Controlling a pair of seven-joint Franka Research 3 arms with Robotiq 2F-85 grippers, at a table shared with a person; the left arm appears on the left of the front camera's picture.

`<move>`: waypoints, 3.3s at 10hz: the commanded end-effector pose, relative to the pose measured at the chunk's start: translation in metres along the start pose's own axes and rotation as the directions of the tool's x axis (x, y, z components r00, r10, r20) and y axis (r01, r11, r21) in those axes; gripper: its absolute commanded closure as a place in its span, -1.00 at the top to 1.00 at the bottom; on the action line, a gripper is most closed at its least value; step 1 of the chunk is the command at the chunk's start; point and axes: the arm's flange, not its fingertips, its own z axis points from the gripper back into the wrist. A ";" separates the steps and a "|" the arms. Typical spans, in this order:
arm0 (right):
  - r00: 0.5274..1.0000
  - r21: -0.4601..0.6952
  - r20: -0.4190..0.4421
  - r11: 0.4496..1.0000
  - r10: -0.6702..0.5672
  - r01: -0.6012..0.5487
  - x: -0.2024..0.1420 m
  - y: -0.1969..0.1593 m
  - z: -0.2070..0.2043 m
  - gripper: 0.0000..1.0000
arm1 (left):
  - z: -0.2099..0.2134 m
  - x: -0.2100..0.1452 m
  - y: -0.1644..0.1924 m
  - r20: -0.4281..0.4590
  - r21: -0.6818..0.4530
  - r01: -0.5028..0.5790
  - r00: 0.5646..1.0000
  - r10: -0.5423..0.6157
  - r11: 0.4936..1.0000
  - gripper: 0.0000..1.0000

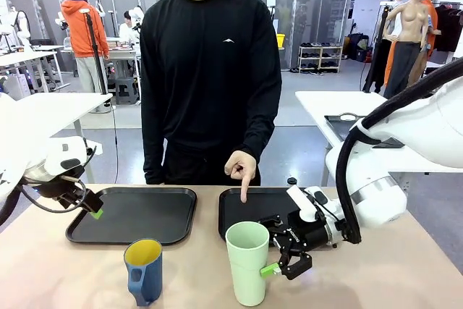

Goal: Sort and store the cups by type.
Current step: Pick up the Reusable plastic cup, then place the picked Reusable plastic cup into the Flat Tray indicated by the person.

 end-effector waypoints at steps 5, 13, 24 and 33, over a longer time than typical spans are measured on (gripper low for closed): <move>0.999 0.063 0.034 0.997 0.031 -0.033 -0.024 0.008 -0.019 1.00 | 0.001 0.000 0.001 -0.004 -0.004 -0.002 1.000 0.002 1.000 1.00; 0.998 0.135 0.062 0.991 0.018 -0.026 -0.031 0.004 -0.033 1.00 | 0.001 0.000 0.001 -0.004 -0.004 -0.002 1.000 0.002 1.000 1.00; 0.997 0.101 0.015 0.992 0.070 -0.071 0.001 0.019 -0.024 -0.50 | 0.001 0.000 0.001 -0.004 -0.004 -0.002 1.000 0.002 1.000 1.00; 0.997 0.109 0.012 0.991 0.072 -0.073 0.036 0.011 -0.019 -0.50 | 0.001 0.000 0.001 -0.004 -0.004 -0.002 1.000 0.002 1.000 1.00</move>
